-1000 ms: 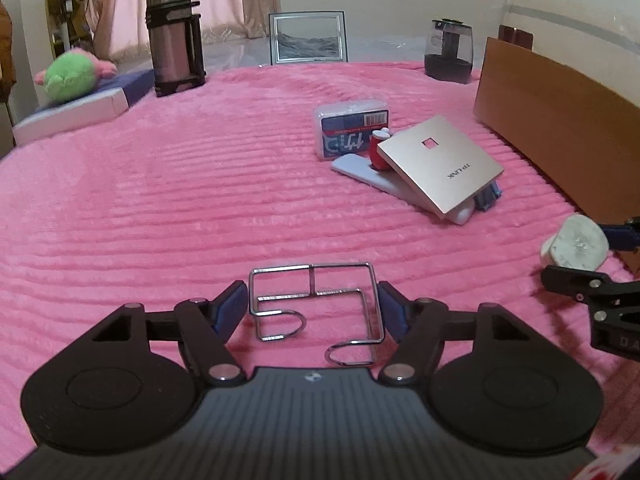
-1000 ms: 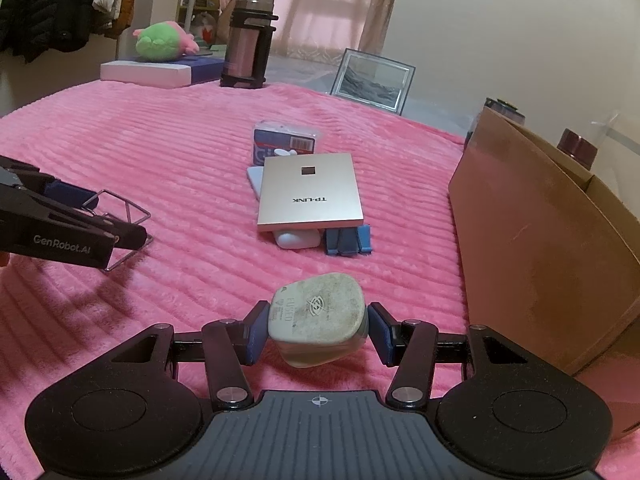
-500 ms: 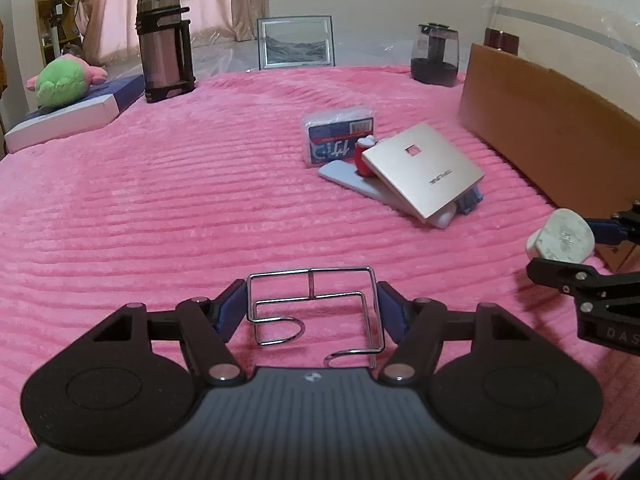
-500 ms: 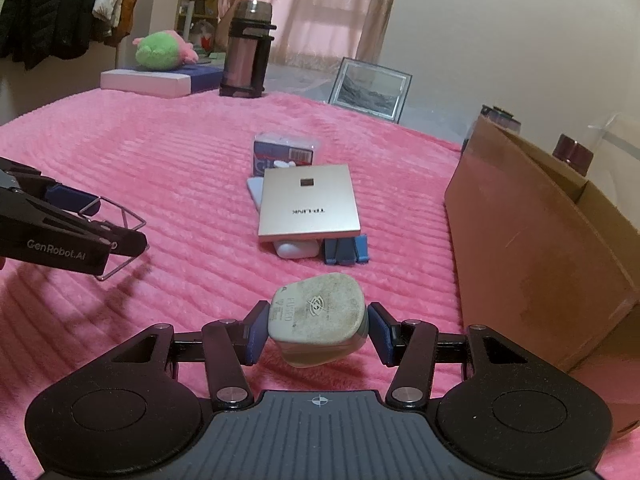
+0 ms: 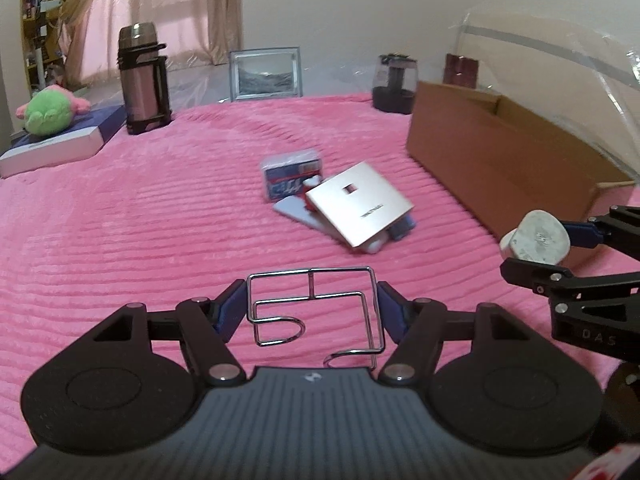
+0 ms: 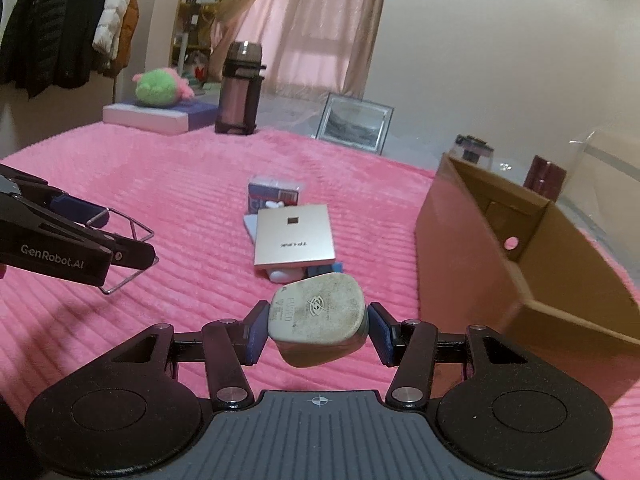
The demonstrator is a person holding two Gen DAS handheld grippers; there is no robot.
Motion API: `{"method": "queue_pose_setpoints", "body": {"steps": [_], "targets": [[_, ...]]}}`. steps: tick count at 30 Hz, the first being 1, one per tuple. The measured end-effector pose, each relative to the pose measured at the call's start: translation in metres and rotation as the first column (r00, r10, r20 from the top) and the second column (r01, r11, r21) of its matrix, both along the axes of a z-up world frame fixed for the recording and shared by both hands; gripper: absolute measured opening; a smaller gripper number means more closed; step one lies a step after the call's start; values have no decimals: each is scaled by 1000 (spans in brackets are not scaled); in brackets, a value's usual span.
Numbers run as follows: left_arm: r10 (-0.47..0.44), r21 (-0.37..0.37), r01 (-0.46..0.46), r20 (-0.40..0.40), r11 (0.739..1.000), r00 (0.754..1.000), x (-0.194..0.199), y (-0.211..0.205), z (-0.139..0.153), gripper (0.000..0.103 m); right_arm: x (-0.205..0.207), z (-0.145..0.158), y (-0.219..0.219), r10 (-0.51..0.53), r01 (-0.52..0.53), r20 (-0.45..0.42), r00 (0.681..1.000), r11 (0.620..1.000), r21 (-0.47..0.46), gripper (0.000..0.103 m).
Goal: Organize rigid objects
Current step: 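Carry the beige plug and wire rack over the cardboard box with both tools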
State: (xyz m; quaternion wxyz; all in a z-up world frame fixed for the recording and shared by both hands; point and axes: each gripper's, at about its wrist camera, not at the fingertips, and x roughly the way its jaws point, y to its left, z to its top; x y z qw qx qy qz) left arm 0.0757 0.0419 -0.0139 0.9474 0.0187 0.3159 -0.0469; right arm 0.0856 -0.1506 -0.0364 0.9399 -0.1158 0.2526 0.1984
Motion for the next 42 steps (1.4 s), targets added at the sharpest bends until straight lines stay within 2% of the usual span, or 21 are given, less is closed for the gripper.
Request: {"method": "queue_pose_setpoints", "body": {"steps": [9,17,22,31,36,42], "targets": [[-113,-13,113,29,994,993,-12,-43,29,64,-25,32,-37,-43,41,60,997,999,35,49],[-262,-11,263,70,965,963,-2,-98,57,64,-27,67,-97,-132,126,138,982,991,52,49],[-355,-21,358,86,934,931,14,-133,74,64,-17,77,-141,-171,165,133,976,985,56,49],[-485,6,486,78,874,871,51,-183,91,64,13,90,-196,-130,128,71,989,991,23,49],[-545,77,541,60,838,836,78,-207,99,64,44,97,-213,-70,71,44,997,997,-32,49],[-620,157,611,12,776,784,120,-229,103,64,87,96,-220,40,-41,-10,999,992,-119,49]]}}
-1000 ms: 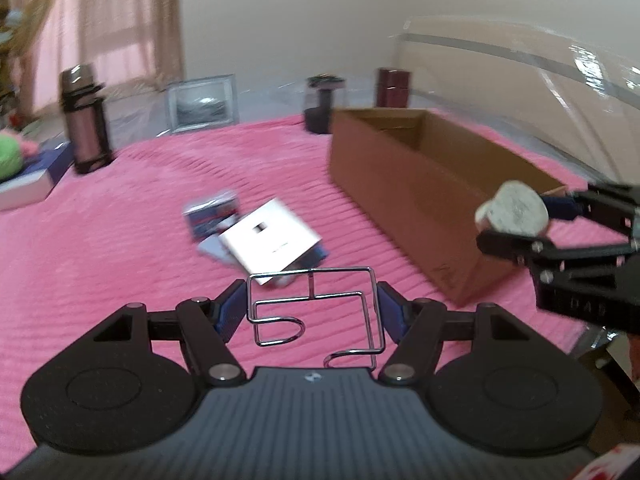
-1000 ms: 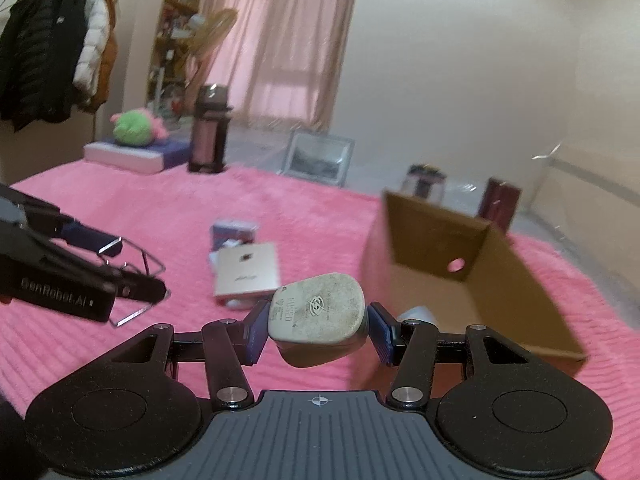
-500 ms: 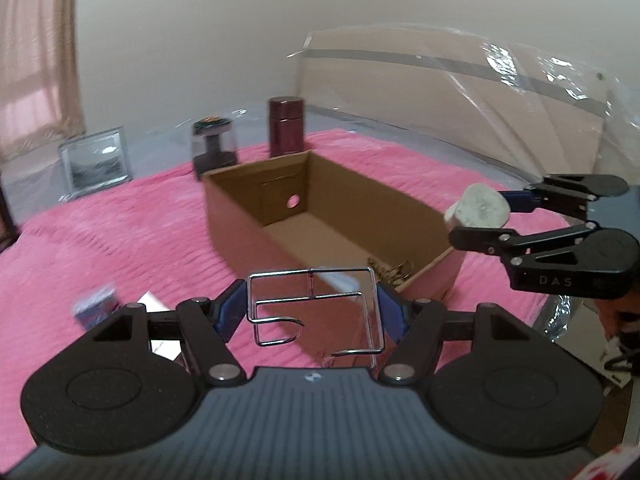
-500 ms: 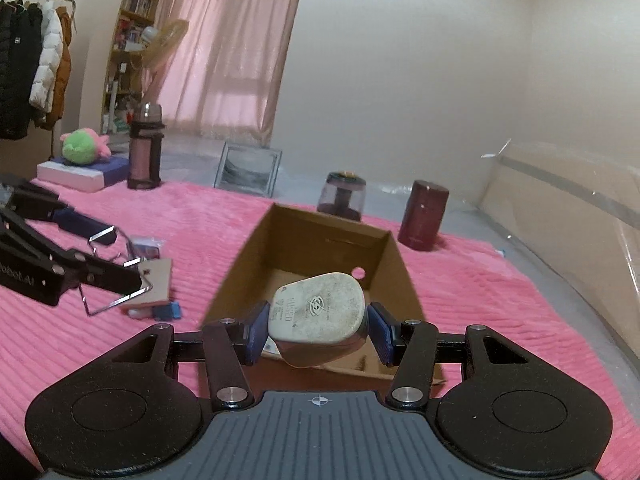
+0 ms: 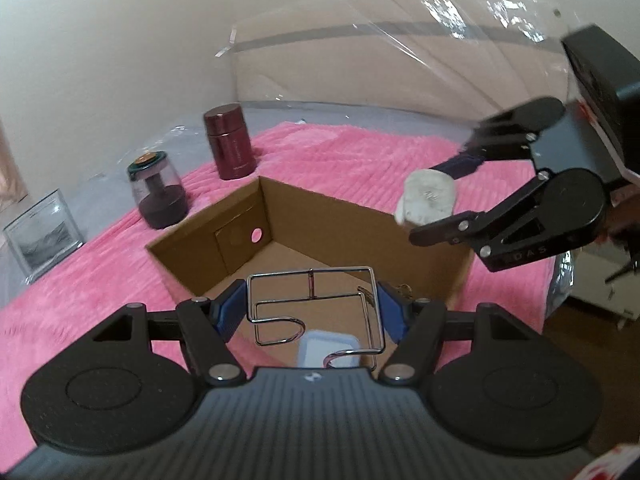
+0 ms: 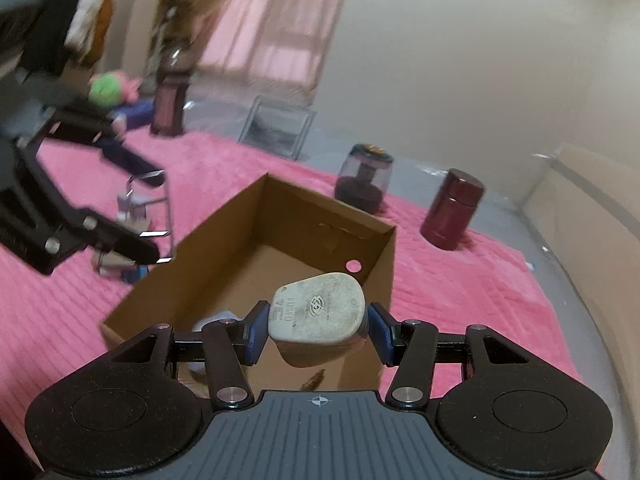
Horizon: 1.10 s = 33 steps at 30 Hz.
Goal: Organize rigid objects
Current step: 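Carry the beige plug and wire rack over the cardboard box with both tools, then open both tools to release the plug and wire rack into the box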
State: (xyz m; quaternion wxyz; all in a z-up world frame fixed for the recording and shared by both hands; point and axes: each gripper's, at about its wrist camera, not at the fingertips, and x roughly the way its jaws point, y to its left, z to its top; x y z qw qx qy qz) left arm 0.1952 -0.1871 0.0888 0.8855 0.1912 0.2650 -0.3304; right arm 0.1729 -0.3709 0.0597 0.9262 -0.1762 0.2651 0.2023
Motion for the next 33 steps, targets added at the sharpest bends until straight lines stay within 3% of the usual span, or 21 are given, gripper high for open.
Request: {"method": "queue_pose_setpoints", "body": {"steps": [11,17,23,33], "targets": [[-80,213,87,-42,973,996,83,-33,-29,64,77,-42,16,184,-207,-144,972,963,-172,49],[-106,298,129,-92,946,990,118,-46,-56,64,113,-80,28,229,-290,-251,941,926,-241,49],[-151,385,191,-133,903,980,137,-61,-79,64,134,-106,35,254,-354,-329,910,888,-294,49],[-144,434,219,-199,874,969,152,-66,-106,65,151,-126,45,302,-439,-416,858,852,-286,49]]}}
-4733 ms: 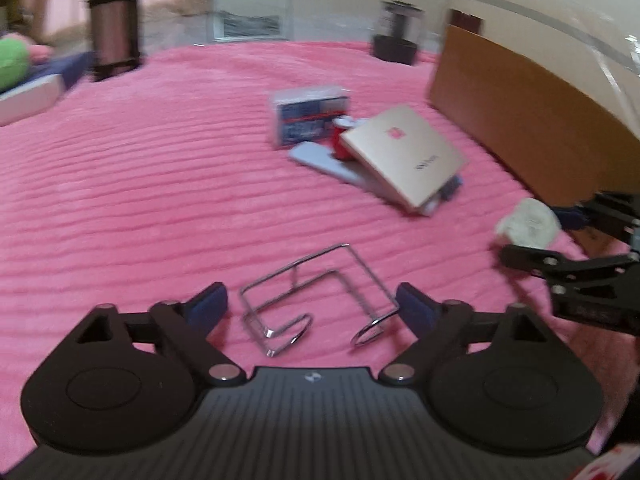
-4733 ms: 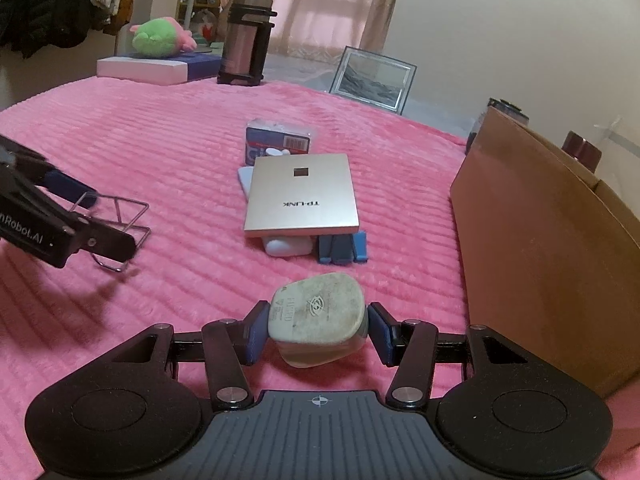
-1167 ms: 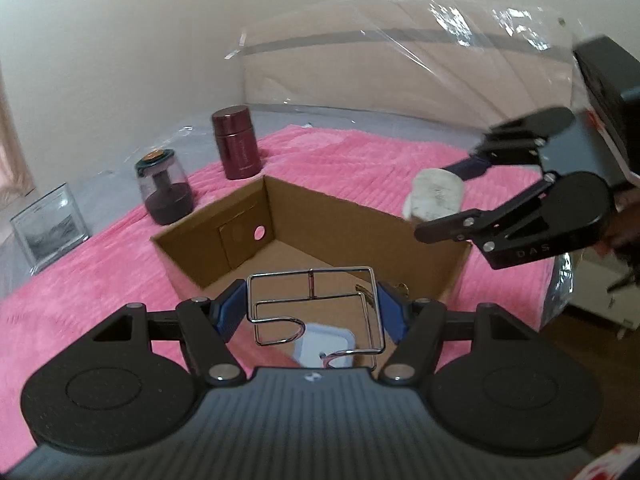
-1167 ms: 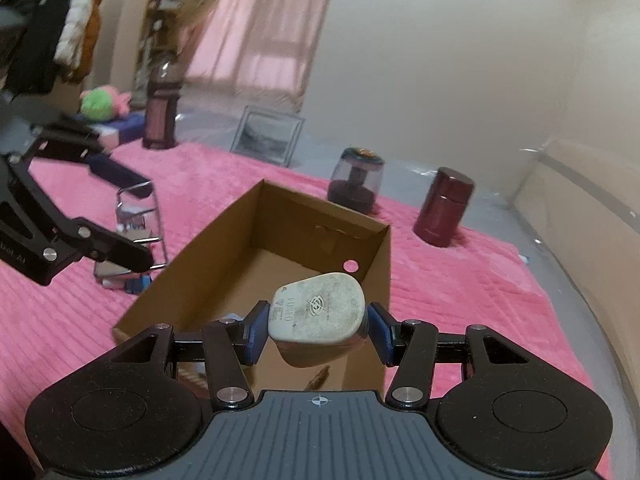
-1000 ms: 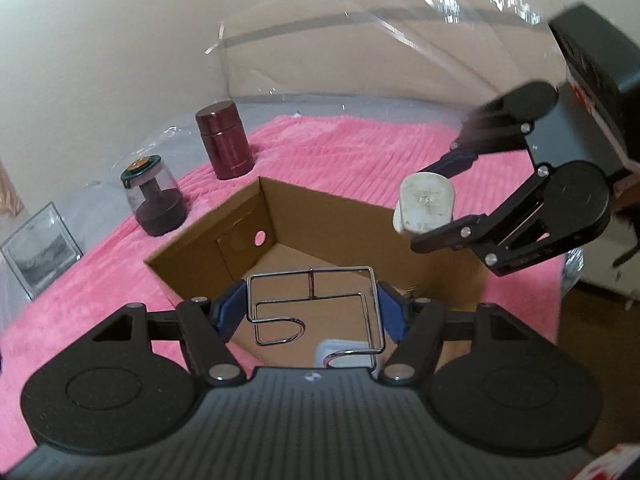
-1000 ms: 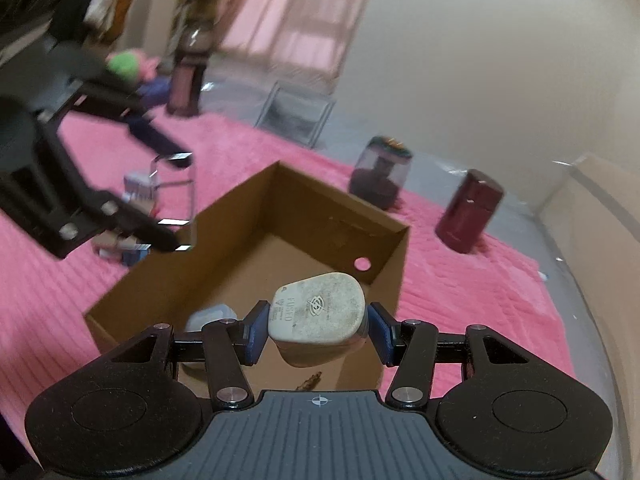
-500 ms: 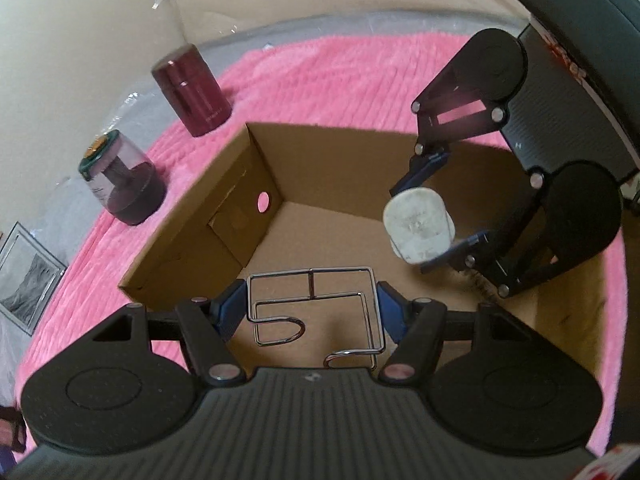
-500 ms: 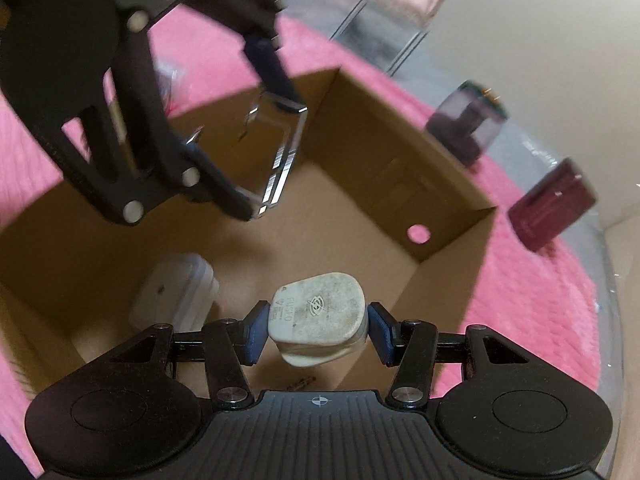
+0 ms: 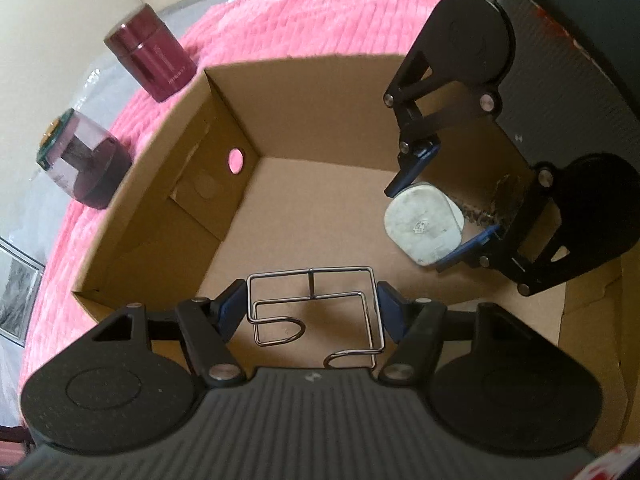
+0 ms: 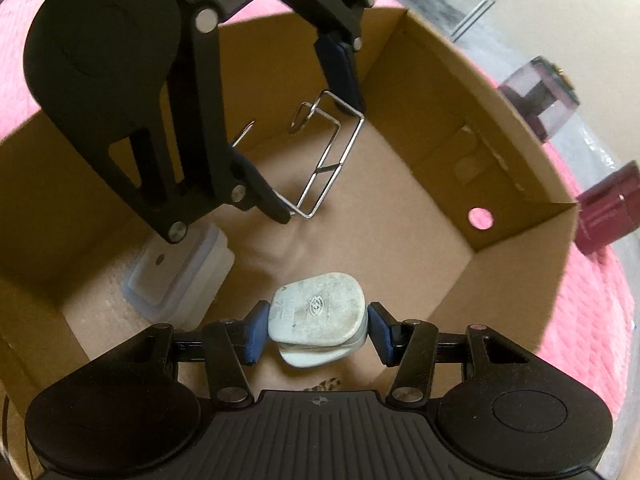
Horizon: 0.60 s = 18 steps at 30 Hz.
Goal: Organize rigid objects
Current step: 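Open both tools to release the plug and wire rack into the box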
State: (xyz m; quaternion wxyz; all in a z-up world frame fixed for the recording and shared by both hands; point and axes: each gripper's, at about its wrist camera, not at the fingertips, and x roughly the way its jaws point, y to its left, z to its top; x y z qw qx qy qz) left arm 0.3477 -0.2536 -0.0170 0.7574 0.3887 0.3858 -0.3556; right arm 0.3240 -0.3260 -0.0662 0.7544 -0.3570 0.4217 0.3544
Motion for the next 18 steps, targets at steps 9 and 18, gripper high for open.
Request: {"method": "queue_pose_setpoints", "body": {"steps": [9,18], "targets": [[-3,25,4,-12,1000,1000,2,-2,-8,65,11,-1,3,11,-11,-29,1000,1000,4,49],[90,-141,-88,12,986,996,-6,17,24,65,3,29,-8,-81,75,43,996,991,112,49]]}}
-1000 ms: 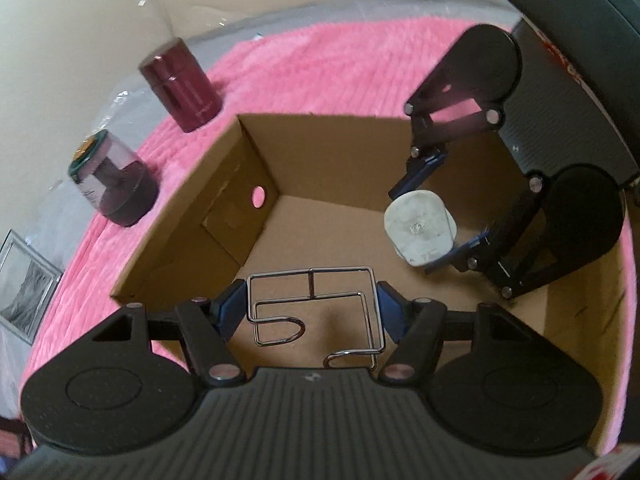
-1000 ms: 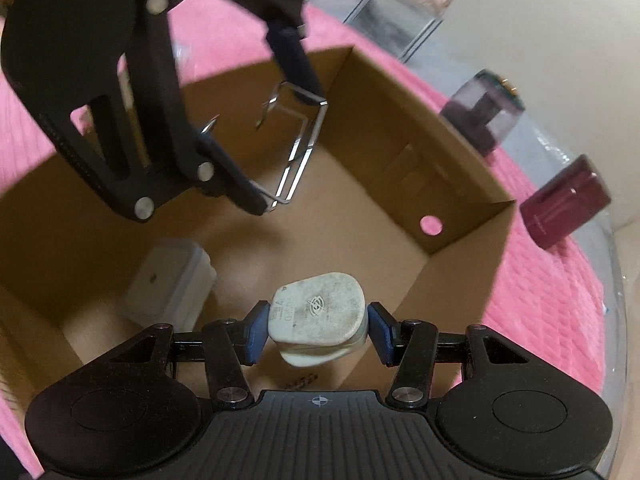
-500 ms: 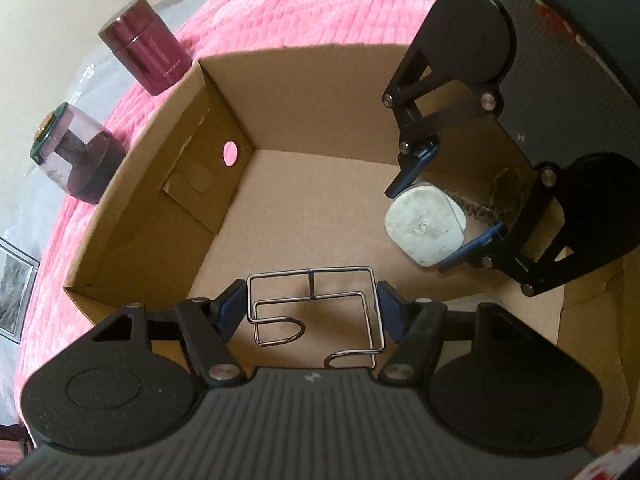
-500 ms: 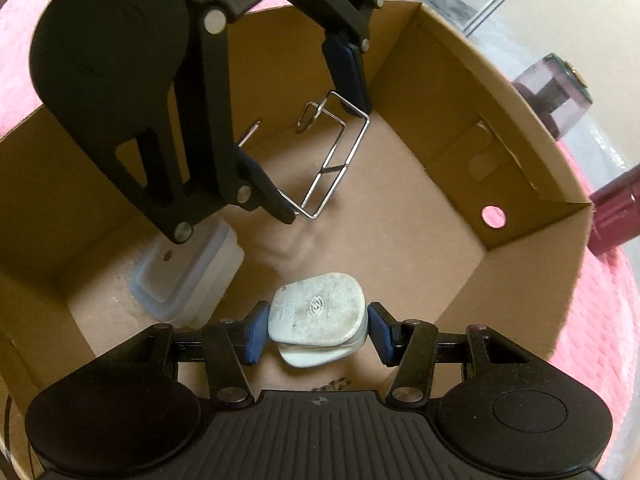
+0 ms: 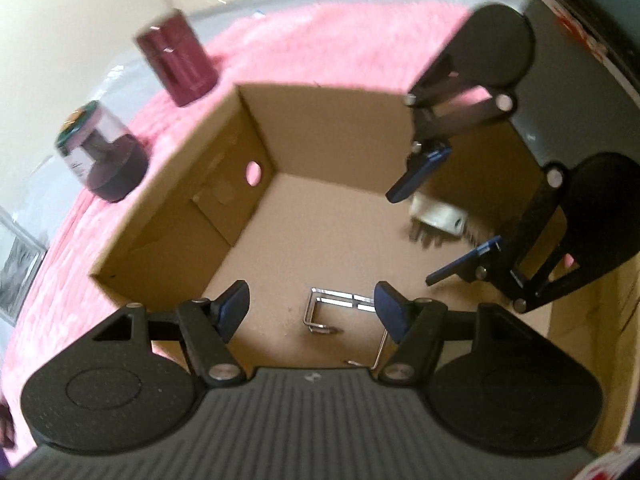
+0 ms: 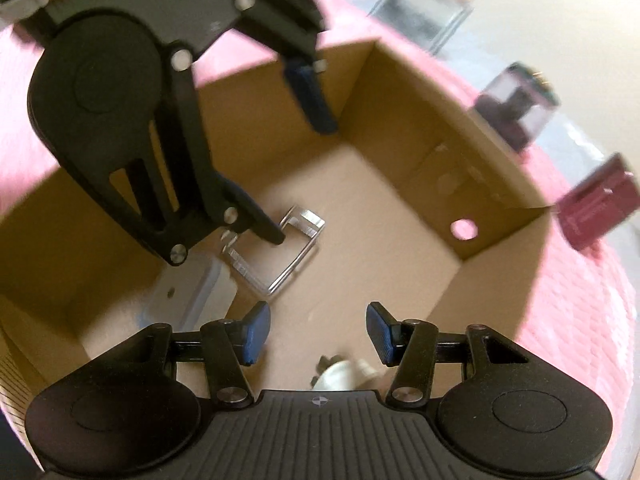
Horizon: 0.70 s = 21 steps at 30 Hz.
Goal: Organize rigid objects
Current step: 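Open both tools to release the plug and wire rack into the box, then withdraw both tools from the box toward the bedspread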
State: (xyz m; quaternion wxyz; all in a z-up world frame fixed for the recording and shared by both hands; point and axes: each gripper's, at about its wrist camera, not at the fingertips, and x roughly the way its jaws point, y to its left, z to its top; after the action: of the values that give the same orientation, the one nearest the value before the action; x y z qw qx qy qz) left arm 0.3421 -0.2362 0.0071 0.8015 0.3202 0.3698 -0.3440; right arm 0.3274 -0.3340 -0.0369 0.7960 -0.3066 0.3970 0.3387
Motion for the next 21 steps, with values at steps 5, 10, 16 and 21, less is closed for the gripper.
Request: {"method": "queue_pose_setpoints", "body": {"steps": [5,10,16,21], "targets": [[77,-125,-75,16,989,997,-17,22,30,65,-17,35,-14,-160,149,68,985,978,145,49],[136,-221,-125,33,967,990,-48,44,59,65,-47,70,-22,-294,255,92,952,920,298,49],[204,-320,-180,42,930,978,-96,73,82,65,-94,104,-18,-421,336,97,902,825,454,49],[279,-385,-239,50,891,959,-135,107,93,65,-139,119,1,-447,337,80,891,768,545,49]]}}
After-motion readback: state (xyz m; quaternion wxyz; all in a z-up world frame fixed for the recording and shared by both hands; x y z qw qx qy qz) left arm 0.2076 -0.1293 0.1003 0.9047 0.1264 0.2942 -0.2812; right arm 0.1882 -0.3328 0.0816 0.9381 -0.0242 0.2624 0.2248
